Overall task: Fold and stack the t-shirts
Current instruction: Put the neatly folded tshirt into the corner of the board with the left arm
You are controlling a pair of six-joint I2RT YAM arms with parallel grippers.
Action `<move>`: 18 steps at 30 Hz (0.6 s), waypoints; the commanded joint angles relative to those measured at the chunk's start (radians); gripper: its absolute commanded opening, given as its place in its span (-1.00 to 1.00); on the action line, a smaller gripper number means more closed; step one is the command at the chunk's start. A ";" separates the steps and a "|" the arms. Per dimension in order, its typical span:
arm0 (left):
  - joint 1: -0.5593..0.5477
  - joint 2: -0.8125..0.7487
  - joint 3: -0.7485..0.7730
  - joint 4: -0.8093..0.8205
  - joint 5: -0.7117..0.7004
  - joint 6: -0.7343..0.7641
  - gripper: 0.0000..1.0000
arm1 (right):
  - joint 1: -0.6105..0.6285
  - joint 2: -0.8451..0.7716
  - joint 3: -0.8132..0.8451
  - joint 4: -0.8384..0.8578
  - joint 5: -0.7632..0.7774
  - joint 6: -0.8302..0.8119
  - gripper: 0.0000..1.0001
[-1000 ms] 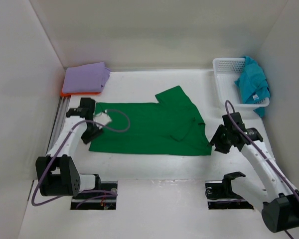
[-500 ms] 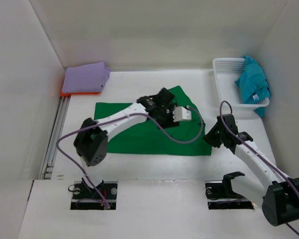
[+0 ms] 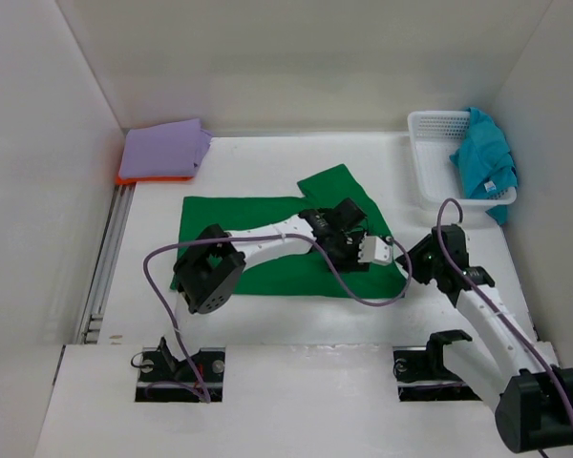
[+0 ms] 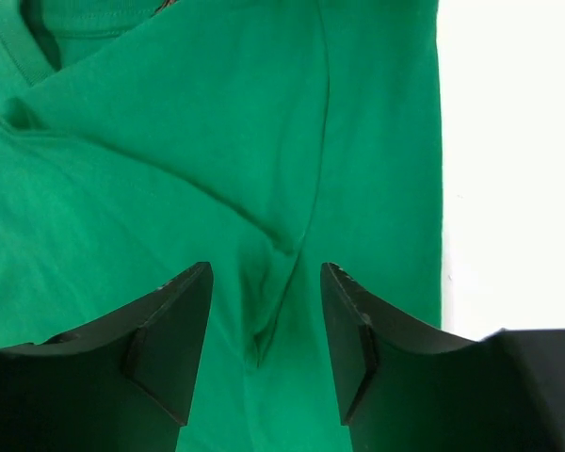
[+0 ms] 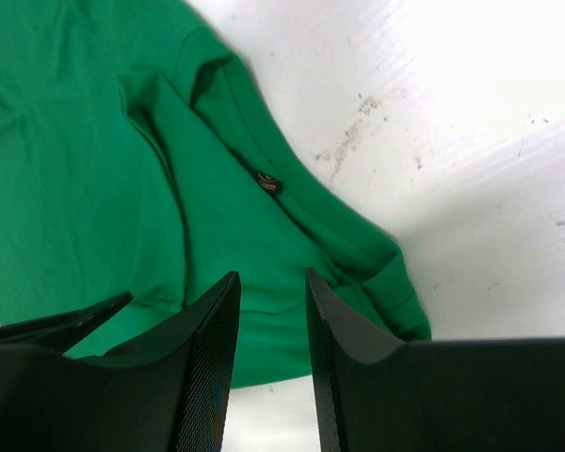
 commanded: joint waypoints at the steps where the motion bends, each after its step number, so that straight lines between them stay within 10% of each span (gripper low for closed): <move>1: -0.009 0.032 -0.022 0.079 -0.026 0.012 -0.09 | 0.000 -0.007 -0.027 0.030 -0.026 -0.015 -0.23; 11: 0.002 0.056 -0.048 0.088 -0.068 0.037 -0.19 | 0.007 -0.038 -0.059 0.015 -0.021 -0.001 -0.23; 18: 0.011 0.063 -0.032 0.088 -0.069 0.009 -0.62 | 0.029 -0.042 -0.080 0.001 -0.018 0.010 -0.23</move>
